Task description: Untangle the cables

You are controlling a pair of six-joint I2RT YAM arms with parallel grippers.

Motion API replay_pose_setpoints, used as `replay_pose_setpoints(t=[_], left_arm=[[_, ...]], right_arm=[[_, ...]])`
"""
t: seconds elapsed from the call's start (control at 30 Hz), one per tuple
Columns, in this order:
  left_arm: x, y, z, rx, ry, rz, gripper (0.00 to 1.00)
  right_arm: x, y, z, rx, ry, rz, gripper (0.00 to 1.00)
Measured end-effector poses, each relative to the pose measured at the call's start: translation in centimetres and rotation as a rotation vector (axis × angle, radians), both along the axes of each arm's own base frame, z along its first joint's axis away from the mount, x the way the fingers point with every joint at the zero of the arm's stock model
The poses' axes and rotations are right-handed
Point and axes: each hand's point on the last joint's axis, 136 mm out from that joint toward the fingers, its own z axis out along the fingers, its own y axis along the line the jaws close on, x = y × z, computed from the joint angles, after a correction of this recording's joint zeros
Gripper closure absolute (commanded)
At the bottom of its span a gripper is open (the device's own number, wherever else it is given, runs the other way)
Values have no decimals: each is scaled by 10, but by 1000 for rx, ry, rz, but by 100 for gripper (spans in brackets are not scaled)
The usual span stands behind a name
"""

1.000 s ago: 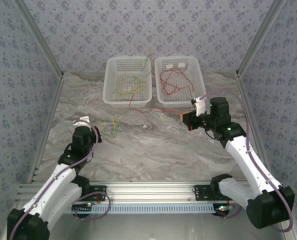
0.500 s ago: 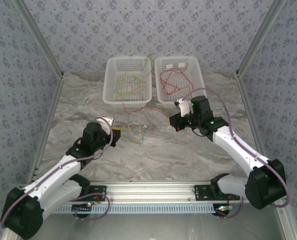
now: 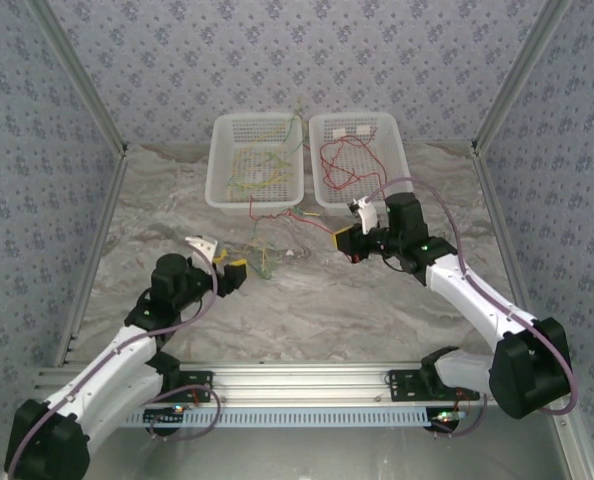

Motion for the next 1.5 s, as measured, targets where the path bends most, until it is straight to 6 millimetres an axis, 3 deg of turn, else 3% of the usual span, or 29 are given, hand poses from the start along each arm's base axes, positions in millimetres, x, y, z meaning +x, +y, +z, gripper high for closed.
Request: replay_pose_setpoints(t=[0.13,0.3,0.63,0.73,0.8,0.87,0.93,1.0,1.13,1.33,1.5], left_arm=[[19,8,8,-62,-8,-4,17],[35,-17,0,-91,68,-136,7],[77,-55,-33,-61,159,-262,5],[88,-63,-46,-48,178,-270,16],[94,-65,-58,-35,194,-263,30],[98,-65,-67,-23,209,-251,49],[102,-64,-72,-16,213,-238,79],[104,-62,-72,-9,205,-224,100],[107,-59,-68,12,192,-193,100],[106,-38,-39,52,126,-51,100],[113,-15,-27,43,131,79,100]], right_arm=[[-1,2,2,25,-16,24,100],[-2,7,9,56,-46,50,100],[-3,10,19,86,-79,73,100],[-5,10,21,92,-84,79,100],[-6,10,23,96,-89,83,100],[-7,10,24,98,-91,86,100],[-8,10,25,100,-93,85,100],[-8,8,26,101,-98,81,100],[-3,1,30,95,-108,41,100],[3,-22,40,63,-135,-82,100],[13,-44,27,-32,-116,-220,100]])
